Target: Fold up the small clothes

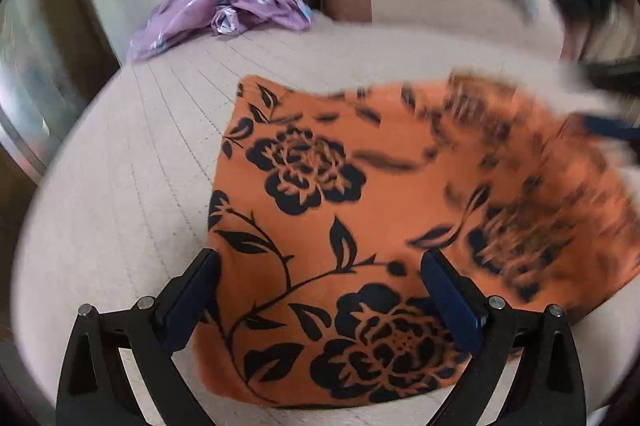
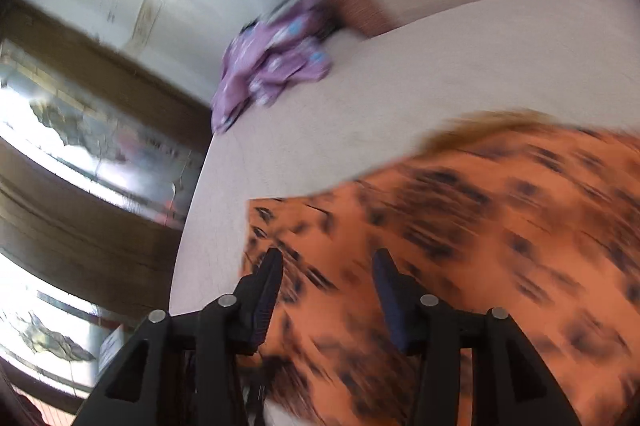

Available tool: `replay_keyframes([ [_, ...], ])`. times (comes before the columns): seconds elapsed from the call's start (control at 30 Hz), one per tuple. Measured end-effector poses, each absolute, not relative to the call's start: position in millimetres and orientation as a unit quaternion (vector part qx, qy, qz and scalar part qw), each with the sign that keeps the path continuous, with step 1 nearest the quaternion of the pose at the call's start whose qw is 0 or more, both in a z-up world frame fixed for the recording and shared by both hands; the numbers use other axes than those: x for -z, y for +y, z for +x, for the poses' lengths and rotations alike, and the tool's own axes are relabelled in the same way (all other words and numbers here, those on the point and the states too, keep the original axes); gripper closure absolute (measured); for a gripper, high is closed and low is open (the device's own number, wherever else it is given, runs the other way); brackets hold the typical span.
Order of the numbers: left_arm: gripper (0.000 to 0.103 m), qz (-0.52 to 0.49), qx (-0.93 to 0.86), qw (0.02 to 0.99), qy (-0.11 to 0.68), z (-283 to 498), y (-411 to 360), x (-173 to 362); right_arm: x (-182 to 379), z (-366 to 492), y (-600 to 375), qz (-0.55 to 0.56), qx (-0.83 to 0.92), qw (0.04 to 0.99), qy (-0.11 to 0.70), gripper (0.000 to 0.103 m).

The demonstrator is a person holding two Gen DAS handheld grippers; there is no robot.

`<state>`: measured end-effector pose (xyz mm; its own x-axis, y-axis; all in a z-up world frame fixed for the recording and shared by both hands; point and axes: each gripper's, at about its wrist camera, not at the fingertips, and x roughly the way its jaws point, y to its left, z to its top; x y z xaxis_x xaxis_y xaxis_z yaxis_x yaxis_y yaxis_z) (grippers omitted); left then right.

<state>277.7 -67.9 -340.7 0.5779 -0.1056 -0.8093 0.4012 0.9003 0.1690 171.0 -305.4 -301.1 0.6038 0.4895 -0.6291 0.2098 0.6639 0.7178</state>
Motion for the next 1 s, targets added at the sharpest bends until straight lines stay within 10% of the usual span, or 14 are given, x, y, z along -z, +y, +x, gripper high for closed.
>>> replay_keyframes([
  [0.33, 0.000, 0.176, 0.126, 0.886, 0.410, 268.0, -69.0, 348.3, 325.4, -28.2, -418.5, 0.558, 0.060, 0.753, 0.342, 0.038],
  [0.87, 0.000, 0.161, 0.142, 0.889, 0.405, 282.1, -60.3, 328.8, 402.8, -26.6, -429.0, 0.630, 0.107, 0.701, 0.317, 0.037],
  [0.97, 0.000, 0.154, 0.110, 0.889, 0.417, 297.7, -51.2, 327.8, 401.9, -18.9, -427.1, 0.613, 0.118, 0.716, 0.314, 0.044],
  [1.0, 0.000, 0.156, 0.100, 0.883, 0.431, 303.5, -48.7, 333.1, 404.4, -15.6, -425.9, 0.607, 0.128, 0.717, 0.318, 0.061],
])
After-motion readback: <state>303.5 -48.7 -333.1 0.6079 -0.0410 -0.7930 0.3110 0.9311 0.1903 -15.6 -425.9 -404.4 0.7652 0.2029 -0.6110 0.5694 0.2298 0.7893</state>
